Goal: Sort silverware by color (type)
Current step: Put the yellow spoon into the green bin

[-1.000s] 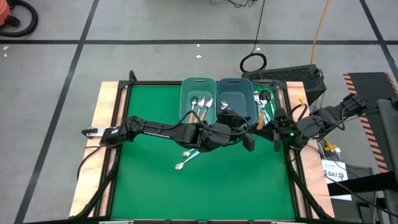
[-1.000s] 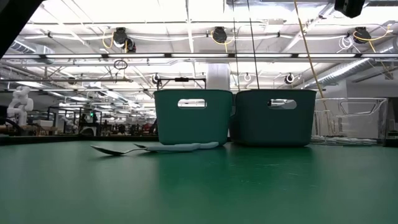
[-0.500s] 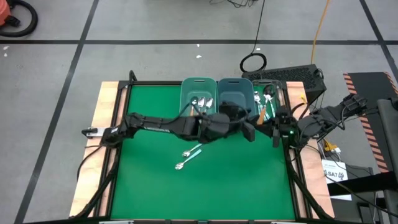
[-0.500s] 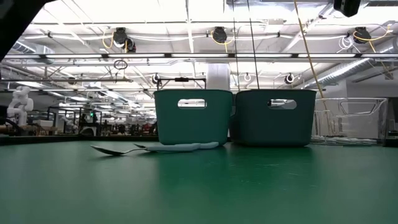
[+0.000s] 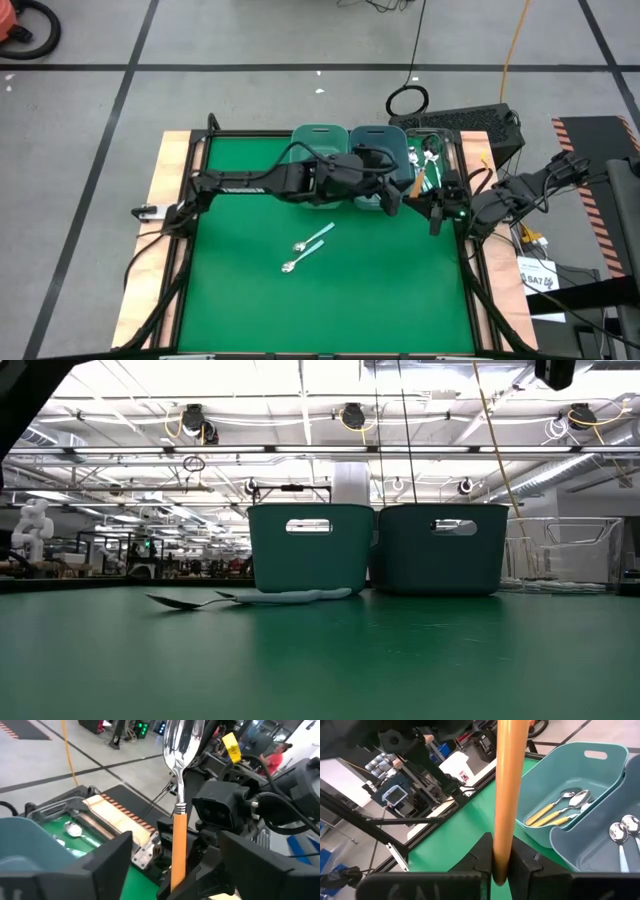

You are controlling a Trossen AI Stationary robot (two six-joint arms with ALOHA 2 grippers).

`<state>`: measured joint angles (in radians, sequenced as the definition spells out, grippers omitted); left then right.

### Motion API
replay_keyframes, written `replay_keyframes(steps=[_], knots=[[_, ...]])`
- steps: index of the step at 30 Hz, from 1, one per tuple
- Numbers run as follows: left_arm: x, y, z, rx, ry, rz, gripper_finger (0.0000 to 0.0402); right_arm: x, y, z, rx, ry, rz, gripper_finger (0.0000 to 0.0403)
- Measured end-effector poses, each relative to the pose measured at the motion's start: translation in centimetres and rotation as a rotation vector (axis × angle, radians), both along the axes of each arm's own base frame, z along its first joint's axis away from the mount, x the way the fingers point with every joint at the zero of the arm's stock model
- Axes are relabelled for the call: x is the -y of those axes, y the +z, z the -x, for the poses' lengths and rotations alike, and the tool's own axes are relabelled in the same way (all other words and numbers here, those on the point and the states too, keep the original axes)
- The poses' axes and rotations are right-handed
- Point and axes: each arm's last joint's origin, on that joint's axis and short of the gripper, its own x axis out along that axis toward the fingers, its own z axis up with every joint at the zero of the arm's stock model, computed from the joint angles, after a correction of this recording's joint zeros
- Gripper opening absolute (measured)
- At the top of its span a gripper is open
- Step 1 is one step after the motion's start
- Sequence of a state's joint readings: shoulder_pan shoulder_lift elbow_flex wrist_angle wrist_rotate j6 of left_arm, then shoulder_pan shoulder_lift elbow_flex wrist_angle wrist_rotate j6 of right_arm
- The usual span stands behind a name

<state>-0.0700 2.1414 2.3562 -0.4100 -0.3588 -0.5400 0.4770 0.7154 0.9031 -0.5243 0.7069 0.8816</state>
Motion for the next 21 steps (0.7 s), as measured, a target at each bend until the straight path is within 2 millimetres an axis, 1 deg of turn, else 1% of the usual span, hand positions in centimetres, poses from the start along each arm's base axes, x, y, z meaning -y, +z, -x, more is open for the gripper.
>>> replay_keyframes(steps=[4, 7, 10, 17, 21], knots=[[-0.1, -0.2, 0.1, -0.031, 0.006, -0.042, 0.0355, -0.1, -0.1, -0.2, -0.009, -0.008, 0.009, 0.0023], [0.1, 0.1, 0.0, -0.029, -0.015, -0.122, 0.0375, -0.1, -0.2, -0.3, -0.014, -0.025, 0.023, 0.0023], [0.2, 0.2, 0.0, -0.036, -0.024, -0.167, 0.0378, -0.1, -0.3, -0.5, -0.024, -0.024, 0.044, 0.0023], [0.0, 0.1, 0.0, -0.04, -0.022, -0.17, 0.0377, -0.2, -0.5, -0.8, -0.046, -0.023, 0.078, 0.0023], [0.1, -1.6, -1.1, -0.07, -0.024, -0.157, 0.0358, -0.2, -0.5, -0.9, -0.061, -0.012, 0.11, 0.0025]])
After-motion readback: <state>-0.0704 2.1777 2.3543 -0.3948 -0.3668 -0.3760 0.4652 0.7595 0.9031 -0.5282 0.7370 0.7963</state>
